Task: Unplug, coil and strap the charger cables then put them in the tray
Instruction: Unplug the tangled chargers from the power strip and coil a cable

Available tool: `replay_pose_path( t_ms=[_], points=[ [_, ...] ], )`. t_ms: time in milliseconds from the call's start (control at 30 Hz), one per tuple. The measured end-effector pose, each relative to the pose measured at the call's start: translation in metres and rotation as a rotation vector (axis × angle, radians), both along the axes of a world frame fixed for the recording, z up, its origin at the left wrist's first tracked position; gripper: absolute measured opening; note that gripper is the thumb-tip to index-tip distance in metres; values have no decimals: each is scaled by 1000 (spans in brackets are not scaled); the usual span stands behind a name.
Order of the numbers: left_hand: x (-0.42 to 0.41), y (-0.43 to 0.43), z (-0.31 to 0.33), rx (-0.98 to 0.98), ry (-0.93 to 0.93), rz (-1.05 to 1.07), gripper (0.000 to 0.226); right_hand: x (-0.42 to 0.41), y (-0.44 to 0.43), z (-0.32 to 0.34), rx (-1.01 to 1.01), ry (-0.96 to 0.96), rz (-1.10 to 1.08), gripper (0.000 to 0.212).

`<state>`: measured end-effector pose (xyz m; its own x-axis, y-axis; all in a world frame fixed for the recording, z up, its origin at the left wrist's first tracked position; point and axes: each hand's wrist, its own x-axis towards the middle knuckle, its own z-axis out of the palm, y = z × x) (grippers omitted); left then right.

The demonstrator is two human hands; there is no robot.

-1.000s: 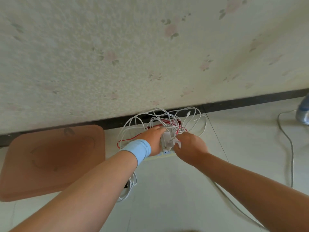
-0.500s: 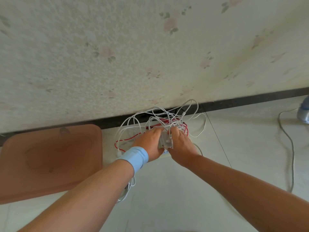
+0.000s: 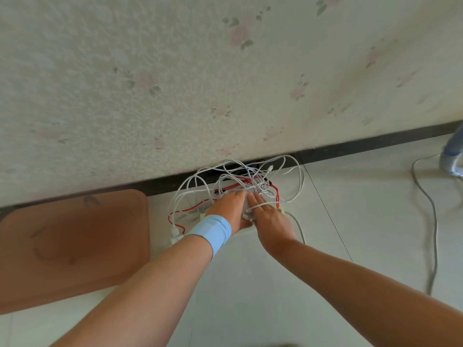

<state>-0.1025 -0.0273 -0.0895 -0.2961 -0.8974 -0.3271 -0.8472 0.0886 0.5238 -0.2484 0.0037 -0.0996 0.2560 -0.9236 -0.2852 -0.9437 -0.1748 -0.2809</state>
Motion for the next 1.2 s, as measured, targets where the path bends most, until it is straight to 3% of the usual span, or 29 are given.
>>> replay_pose_path(
  t_ms=[167,500,633,733,800,867,1033,1200],
  points=[
    [1,2,6,-57,-26,-17,36,-1,-1,1,-3,47,33,60],
    [5,1,12,-89,-66,-50,28,-5,1,-8,-129,147,127,59],
    [7,6,9,-122,11,13,35,-9,5,-12,-177,71,162,58],
    [19,-4,21,-236,115,32,55,-16,0,-15,-244,110,195,59],
    [29,-14,37,-191,67,-63,58,-15,1,-10,-168,29,183,62],
    [37,-17,45,-155,39,-77,54,-13,0,-3,-133,-42,114,49],
    [58,-1,43,-123,-5,-79,52,10,10,22,-213,-260,20,50],
    [78,15,53,-45,-164,-101,63,61,12,36,353,-673,-310,49]
  ],
)
